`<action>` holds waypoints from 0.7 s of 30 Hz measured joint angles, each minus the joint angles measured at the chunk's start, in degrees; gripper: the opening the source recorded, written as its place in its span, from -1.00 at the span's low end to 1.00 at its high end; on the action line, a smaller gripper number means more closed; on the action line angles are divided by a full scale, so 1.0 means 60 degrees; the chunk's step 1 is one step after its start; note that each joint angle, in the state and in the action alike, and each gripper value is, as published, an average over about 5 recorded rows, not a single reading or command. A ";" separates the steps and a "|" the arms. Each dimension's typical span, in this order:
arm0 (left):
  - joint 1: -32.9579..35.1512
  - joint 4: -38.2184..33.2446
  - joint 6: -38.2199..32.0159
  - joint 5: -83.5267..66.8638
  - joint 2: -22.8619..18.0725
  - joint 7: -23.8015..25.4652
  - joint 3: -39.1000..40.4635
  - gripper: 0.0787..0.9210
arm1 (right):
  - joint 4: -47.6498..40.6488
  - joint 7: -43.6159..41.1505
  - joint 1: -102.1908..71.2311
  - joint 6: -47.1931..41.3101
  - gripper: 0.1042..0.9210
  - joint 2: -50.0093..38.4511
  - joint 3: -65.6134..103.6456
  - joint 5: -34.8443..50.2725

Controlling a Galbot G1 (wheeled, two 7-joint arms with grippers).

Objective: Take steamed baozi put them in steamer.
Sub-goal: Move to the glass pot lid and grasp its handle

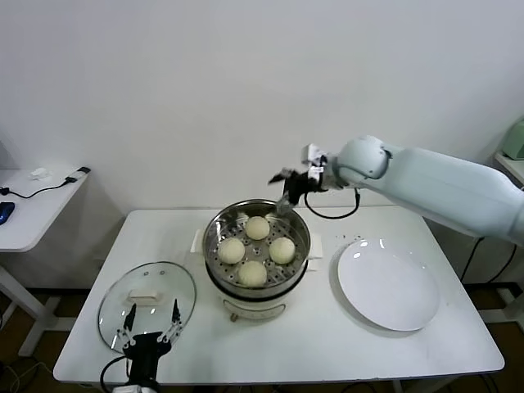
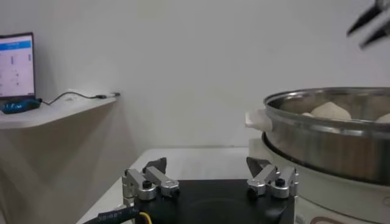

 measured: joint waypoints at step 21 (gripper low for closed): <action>-0.0493 0.0543 0.0126 -0.0067 0.0886 0.0005 -0.0239 0.77 | 0.2254 0.3724 -1.2416 0.2518 0.76 0.0187 1.2864 -0.3398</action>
